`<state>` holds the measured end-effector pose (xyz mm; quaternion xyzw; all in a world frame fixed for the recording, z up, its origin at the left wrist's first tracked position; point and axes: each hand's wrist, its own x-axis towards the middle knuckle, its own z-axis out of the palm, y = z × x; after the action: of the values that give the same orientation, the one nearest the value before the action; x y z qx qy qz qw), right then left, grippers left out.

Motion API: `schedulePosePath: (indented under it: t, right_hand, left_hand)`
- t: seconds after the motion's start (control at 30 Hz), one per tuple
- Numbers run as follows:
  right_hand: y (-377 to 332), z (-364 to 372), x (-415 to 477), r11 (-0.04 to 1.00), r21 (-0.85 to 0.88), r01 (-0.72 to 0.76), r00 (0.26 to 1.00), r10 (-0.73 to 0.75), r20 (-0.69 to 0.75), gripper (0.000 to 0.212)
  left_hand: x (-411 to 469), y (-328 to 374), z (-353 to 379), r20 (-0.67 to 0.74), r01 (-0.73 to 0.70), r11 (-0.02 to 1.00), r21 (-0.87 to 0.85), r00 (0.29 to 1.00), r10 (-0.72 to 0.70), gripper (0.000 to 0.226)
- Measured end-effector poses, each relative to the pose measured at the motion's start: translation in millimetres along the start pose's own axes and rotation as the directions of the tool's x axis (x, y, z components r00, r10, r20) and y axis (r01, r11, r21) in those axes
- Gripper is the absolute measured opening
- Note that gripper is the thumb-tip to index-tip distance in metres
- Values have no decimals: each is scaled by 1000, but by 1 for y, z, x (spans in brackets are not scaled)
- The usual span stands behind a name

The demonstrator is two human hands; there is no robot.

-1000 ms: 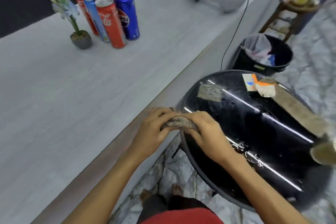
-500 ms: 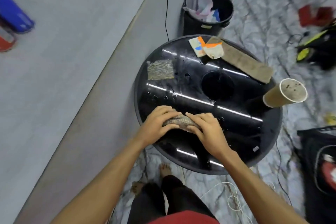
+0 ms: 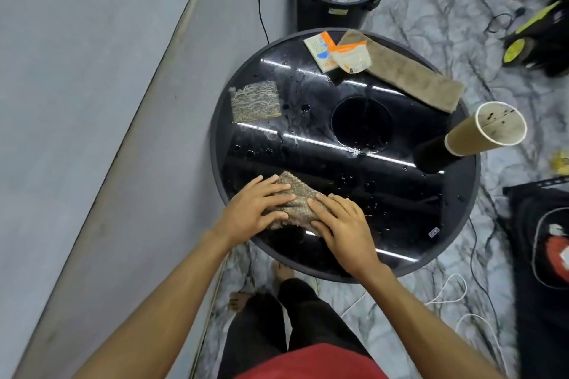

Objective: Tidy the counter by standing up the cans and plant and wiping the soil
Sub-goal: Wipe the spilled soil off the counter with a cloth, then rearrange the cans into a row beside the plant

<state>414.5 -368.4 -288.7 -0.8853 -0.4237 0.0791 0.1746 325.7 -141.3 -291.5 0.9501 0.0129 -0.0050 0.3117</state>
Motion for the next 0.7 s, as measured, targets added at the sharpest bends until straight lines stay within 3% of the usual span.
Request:
schedulePosePath:
  t: [0.33, 0.53, 0.7]
  right_hand:
    - [-19, -19, 13, 995, -87, -58, 995, 64, 73, 38]
    - [-43, -42, 31, 990, -124, -62, 964, 92, 250, 58]
    - [-62, -70, 52, 992, -126, -5, 970, 36, 242, 62]
  left_hand:
    - [-3, 22, -11, 15, 83, 988, 129, 996, -85, 41]
    - [-5, 48, -38, 6, 192, 935, 298, 979, -203, 51]
    - [-3, 62, -71, -52, 283, 891, 354, 958, -283, 58]
